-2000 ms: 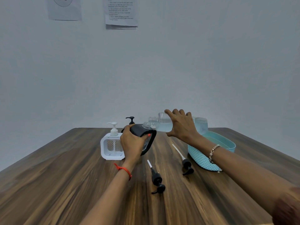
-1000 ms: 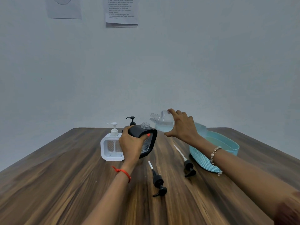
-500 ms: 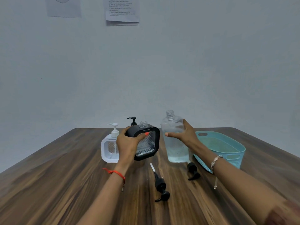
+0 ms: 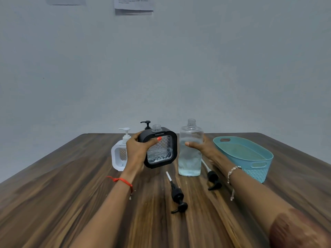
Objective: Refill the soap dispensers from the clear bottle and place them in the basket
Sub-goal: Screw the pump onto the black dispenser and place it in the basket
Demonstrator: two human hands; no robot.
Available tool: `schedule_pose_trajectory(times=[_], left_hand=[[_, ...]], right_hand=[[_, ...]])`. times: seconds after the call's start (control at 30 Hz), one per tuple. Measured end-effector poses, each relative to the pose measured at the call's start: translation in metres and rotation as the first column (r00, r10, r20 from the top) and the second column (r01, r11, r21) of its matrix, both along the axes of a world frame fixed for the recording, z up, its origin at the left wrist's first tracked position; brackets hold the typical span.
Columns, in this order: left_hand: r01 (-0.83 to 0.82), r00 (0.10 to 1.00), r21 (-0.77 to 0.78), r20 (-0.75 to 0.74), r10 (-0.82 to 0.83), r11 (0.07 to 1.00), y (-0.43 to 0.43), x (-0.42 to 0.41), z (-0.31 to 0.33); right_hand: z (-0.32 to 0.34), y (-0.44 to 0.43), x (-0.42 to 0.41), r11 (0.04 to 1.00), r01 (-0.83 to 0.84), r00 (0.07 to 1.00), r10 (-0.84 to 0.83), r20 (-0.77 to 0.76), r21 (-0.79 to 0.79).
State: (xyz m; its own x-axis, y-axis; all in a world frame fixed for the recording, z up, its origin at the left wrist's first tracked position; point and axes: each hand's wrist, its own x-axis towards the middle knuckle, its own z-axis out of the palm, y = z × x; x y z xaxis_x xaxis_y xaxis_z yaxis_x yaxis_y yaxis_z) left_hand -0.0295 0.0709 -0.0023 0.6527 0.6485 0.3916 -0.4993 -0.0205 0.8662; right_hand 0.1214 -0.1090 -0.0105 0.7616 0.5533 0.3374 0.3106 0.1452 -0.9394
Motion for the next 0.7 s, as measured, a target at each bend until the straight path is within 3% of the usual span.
schedule_pose_trajectory(times=[0.1, 0.13, 0.2, 0.23, 0.3, 0.33, 0.4, 0.47, 0.5, 0.6, 0.7], left_hand=[[0.027, 1.000, 0.004, -0.001, -0.027, 1.000, 0.000, -0.001, 0.000], [0.033, 0.999, 0.010, -0.003, -0.033, 0.999, 0.000, -0.002, 0.000], [0.038, 0.999, 0.026, -0.007, -0.038, 0.999, 0.000, -0.003, 0.001], [0.038, 0.999, 0.032, -0.009, -0.037, 0.999, 0.001, -0.005, 0.001], [0.038, 0.999, 0.042, -0.013, -0.037, 0.998, 0.001, -0.008, 0.002], [0.039, 0.999, 0.047, -0.014, -0.039, 0.998, 0.001, -0.009, 0.002], [0.040, 0.999, 0.055, -0.015, -0.039, 0.998, 0.001, -0.010, 0.004], [0.037, 0.999, 0.062, -0.012, -0.036, 0.997, -0.001, -0.012, 0.007], [0.037, 0.999, 0.065, -0.010, -0.036, 0.997, -0.002, -0.013, 0.007], [0.047, 0.999, 0.070, -0.002, -0.046, 0.996, -0.004, -0.015, 0.007], [0.054, 0.999, 0.079, 0.005, -0.054, 0.995, -0.007, -0.017, 0.006]], right_hand=[[0.007, -0.006, 0.001, 0.993, -0.092, 0.995, 0.095, 0.041, -0.069], [0.011, -0.008, -0.001, 0.993, -0.042, 0.995, 0.051, 0.081, -0.112], [0.015, -0.011, -0.010, 0.965, 0.231, 0.953, -0.199, 0.230, -0.125], [0.014, -0.013, -0.017, 0.927, 0.372, 0.880, -0.334, 0.339, -0.052], [0.012, -0.018, -0.030, 0.881, 0.459, 0.671, -0.430, 0.604, 0.116], [0.009, -0.020, -0.038, 0.896, 0.432, 0.579, -0.364, 0.730, 0.104], [-0.001, -0.024, -0.057, 0.943, 0.303, 0.507, -0.035, 0.861, -0.139], [-0.017, -0.025, -0.073, 0.870, 0.206, 0.475, 0.311, 0.823, -0.448], [-0.027, -0.023, -0.078, 0.826, 0.206, 0.413, 0.413, 0.812, -0.525], [-0.046, -0.011, -0.088, 0.764, 0.254, 0.199, 0.560, 0.804, -0.594], [-0.044, -0.009, -0.094, 0.736, 0.261, 0.184, 0.597, 0.781, -0.625]])
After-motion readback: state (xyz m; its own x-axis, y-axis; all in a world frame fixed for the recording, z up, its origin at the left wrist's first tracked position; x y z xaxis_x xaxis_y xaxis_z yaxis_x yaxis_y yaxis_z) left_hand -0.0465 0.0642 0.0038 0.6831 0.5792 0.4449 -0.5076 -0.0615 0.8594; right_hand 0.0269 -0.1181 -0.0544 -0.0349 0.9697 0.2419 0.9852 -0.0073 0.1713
